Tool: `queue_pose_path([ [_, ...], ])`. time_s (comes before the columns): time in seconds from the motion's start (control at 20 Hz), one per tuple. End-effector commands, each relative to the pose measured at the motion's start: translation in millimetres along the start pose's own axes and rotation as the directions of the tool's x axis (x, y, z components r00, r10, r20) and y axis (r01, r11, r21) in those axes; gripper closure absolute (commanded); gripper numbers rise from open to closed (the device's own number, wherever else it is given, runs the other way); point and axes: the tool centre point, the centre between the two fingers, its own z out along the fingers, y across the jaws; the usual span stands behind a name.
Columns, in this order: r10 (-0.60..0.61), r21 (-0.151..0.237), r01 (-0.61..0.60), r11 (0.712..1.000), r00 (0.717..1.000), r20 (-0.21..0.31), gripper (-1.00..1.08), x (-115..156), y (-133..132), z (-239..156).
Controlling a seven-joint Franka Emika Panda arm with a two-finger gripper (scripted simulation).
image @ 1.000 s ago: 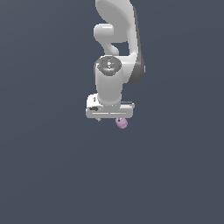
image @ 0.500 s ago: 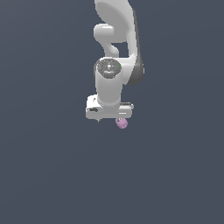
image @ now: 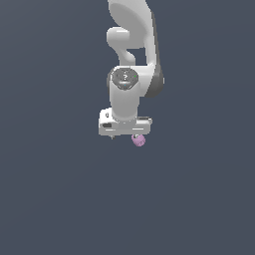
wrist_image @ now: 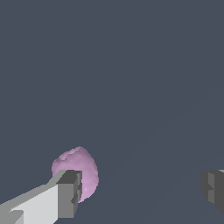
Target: Pick up the object and move it to a goal position.
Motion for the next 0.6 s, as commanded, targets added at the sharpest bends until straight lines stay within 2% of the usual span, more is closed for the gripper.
queue_pose_path([
  [0.0,-0.021,0.001,0.021,1.000,1.000,-0.002,-0.92,-2.1,-4.1,3.2],
  [0.3,-0.121,0.003,0.121,0.993,0.992,-0.017,-0.92,-13.2,-22.9,17.9],
  [0.55,-0.250,0.003,0.250,0.968,0.968,-0.036,-0.92,-29.8,-46.9,35.8],
])
